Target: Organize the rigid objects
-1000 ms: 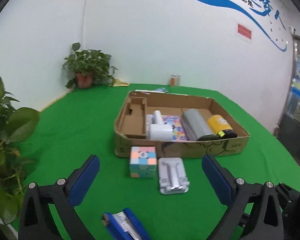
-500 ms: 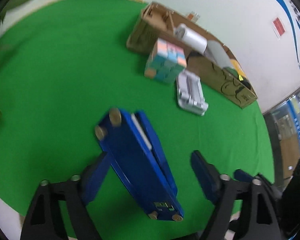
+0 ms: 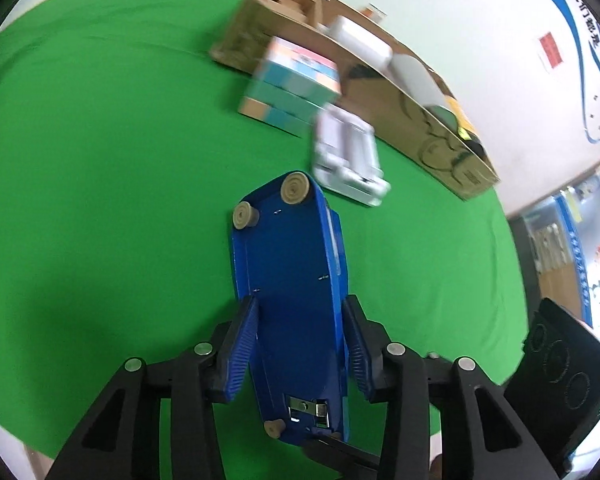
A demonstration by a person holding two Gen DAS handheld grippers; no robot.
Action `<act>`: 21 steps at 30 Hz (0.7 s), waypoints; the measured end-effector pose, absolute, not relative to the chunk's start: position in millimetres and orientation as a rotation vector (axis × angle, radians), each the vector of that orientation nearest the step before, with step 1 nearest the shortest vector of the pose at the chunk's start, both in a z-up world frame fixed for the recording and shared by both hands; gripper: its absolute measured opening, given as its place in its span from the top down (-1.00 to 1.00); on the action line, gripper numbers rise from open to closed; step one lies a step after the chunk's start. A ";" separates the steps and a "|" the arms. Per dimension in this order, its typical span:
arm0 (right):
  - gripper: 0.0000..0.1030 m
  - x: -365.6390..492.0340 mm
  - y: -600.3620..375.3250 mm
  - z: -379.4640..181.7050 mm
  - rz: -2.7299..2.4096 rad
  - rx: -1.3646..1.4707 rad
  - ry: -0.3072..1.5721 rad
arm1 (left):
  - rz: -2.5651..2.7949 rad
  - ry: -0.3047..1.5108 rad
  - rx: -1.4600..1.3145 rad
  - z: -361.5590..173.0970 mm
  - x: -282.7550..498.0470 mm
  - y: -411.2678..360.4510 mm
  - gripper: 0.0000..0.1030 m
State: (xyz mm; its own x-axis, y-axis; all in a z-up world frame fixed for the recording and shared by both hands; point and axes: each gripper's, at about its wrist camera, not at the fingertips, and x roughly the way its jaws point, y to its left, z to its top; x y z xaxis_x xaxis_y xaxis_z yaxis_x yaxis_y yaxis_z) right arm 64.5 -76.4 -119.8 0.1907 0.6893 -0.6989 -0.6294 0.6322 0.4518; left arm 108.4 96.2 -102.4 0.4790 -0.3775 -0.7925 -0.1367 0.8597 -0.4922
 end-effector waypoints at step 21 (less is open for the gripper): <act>0.10 72.8 -179.3 -111.7 0.523 0.055 0.922 | -0.458 1.122 -0.468 -101.1 188.1 -35.7 0.26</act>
